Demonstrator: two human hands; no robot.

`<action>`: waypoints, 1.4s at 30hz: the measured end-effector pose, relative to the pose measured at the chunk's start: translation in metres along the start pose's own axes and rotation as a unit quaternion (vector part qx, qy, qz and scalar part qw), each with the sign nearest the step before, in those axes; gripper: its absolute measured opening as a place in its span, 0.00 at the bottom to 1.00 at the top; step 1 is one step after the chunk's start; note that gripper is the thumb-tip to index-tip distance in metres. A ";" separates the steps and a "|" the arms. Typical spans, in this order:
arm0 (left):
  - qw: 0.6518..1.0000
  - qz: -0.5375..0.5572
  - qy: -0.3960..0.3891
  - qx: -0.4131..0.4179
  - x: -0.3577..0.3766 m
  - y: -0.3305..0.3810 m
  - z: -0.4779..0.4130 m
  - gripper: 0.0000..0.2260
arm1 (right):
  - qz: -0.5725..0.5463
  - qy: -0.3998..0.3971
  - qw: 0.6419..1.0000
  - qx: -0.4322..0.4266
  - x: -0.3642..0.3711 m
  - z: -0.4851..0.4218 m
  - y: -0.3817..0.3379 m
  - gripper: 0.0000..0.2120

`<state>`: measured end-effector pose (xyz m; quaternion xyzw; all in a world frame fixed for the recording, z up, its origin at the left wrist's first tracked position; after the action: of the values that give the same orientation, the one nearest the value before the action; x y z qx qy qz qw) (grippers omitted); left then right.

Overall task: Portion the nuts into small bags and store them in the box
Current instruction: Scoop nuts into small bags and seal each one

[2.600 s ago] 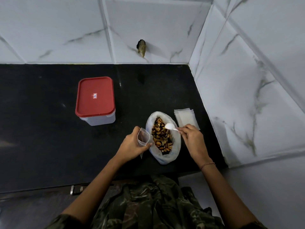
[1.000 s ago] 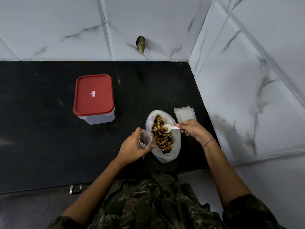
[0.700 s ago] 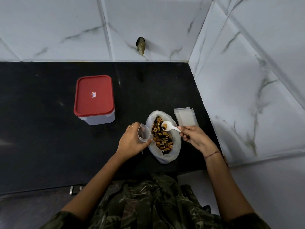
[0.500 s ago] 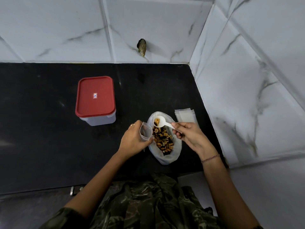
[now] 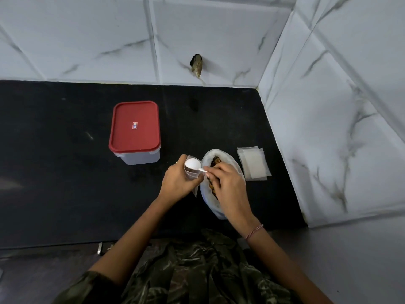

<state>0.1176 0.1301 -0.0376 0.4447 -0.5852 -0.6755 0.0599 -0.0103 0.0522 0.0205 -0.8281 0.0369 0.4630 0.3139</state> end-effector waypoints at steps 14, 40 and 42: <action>0.999 -0.001 0.037 0.024 -0.005 0.002 0.007 0.19 | -0.012 -0.031 0.997 0.074 -0.003 0.001 0.007 0.11; 0.990 -0.082 0.101 -0.051 -0.035 -0.025 0.055 0.20 | 0.012 -0.197 0.963 0.182 0.057 -0.008 0.004 0.08; 0.990 -0.080 0.098 -0.054 -0.040 -0.028 0.055 0.19 | 0.037 -0.200 0.960 0.192 0.066 -0.011 0.001 0.08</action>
<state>0.1174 0.2033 -0.0443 0.5504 -0.5013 -0.6621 0.0863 0.0347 0.0602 -0.0283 -0.6406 0.0921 0.6148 0.4506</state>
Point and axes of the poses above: each hand's wrist, its own z-axis away from the middle knuckle, its own x-axis out of the palm, y = z × x, the point moved 2 cm from there along -z, towards the middle knuckle, and after that the axes turned 2 degrees about y, right-handed, at the moved point
